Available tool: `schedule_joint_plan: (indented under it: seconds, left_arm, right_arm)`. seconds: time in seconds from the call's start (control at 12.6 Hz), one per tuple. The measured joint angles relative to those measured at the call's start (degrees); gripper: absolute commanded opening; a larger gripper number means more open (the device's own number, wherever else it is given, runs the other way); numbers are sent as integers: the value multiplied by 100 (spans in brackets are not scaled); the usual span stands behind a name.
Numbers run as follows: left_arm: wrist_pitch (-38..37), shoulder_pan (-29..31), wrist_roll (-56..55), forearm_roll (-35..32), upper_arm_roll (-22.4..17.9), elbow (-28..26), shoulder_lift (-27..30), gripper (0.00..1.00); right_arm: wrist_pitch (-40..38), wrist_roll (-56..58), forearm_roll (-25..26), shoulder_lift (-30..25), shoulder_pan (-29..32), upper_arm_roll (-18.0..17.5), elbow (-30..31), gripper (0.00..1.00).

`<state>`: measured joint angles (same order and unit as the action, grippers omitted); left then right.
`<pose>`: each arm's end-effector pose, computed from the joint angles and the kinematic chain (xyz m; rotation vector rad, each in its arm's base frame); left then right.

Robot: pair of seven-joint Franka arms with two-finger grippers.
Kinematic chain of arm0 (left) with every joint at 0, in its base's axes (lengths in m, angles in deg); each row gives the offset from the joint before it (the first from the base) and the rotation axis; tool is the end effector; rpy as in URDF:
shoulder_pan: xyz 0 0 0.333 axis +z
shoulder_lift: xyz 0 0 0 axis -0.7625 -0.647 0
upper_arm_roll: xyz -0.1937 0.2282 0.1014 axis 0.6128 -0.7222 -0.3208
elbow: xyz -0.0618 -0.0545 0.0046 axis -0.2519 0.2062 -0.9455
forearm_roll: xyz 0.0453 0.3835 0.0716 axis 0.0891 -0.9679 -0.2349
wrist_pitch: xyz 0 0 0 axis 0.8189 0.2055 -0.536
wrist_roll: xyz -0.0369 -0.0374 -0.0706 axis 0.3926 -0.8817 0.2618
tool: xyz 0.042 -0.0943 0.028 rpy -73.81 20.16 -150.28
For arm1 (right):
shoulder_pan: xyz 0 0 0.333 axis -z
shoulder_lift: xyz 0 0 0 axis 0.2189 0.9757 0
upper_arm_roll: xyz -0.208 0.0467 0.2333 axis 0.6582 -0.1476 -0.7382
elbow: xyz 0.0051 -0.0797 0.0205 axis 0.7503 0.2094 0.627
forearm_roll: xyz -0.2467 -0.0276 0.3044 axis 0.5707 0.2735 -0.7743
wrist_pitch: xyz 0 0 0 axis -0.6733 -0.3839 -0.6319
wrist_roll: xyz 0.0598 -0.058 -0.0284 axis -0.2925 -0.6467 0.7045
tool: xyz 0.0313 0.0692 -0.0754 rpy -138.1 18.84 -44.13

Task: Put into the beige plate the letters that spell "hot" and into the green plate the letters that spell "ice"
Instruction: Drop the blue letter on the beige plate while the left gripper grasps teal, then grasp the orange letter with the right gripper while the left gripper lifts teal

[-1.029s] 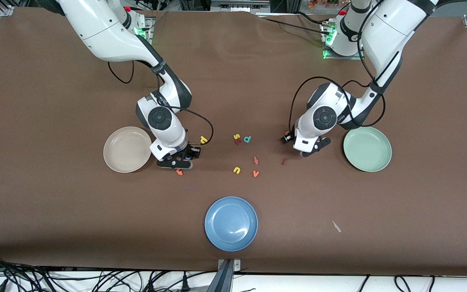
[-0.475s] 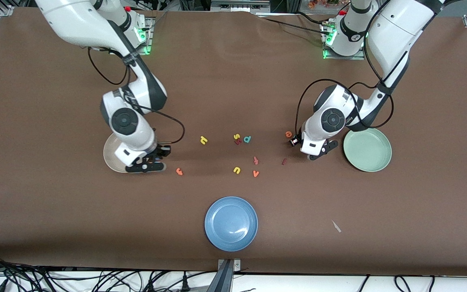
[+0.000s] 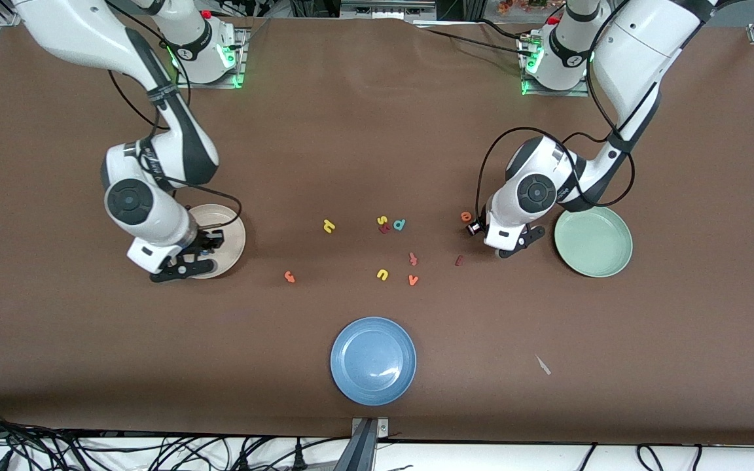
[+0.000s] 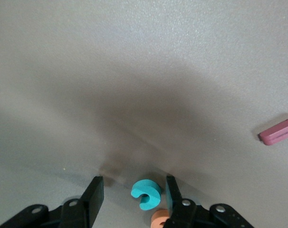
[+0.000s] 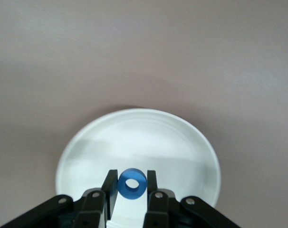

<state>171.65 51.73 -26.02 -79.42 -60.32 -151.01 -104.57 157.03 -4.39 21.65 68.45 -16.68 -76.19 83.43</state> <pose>0.5254 -0.2382 0.1683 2.9958 0.8653 -0.3335 0.6132 0.1195 0.2599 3.0294 0.3716 -0.0930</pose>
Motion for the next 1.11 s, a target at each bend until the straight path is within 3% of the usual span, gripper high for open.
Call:
schedule_joint_plan:
  seconds: [0.32,0.55,0.87,1.11]
  left_arm:
    - [23,-17,-10,0,21,0,0,60]
    - [57,-84,-38,2,33,0,-1,56]
    - [100,-96,-43,3,42,3,-9,34]
    - [121,-95,-40,3,56,10,-7,13]
  right_arm:
    - [435,40,-35,-121,80,11,400,70]
    - [536,24,-344,-160,55,-90,383,72]
    - [789,-48,-890,-12,-448,-195,25,74]
    - [1342,-474,-943,425,-909,-200,-205,74]
